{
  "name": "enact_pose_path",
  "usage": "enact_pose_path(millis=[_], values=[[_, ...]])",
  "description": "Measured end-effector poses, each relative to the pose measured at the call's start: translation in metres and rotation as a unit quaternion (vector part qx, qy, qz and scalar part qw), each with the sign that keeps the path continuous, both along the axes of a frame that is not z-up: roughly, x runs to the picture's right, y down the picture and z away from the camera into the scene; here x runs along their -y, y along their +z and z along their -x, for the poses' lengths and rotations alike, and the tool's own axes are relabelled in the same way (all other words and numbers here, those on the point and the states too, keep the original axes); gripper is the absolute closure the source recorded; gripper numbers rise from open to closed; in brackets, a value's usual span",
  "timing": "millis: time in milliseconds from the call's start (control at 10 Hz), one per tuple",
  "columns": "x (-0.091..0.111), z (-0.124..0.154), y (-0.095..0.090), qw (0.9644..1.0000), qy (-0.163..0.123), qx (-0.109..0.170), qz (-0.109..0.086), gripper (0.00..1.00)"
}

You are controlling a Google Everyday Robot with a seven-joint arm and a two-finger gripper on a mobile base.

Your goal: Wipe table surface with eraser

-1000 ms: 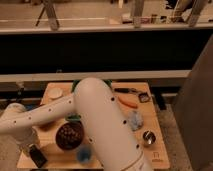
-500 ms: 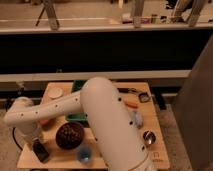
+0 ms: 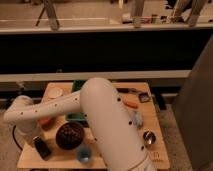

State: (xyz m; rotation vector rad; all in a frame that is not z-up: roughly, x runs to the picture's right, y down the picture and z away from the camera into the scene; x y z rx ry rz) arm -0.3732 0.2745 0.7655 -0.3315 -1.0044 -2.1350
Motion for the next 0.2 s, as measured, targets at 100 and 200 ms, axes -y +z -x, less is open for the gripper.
enact_pose_path(millis=[100,200], values=[[-0.0006,0.0006,-0.0013,1.0,-0.002,0.005,0.003,0.2],[-0.0012,0.0016,-0.0035,0.9998,0.003,0.016,0.006,0.2]])
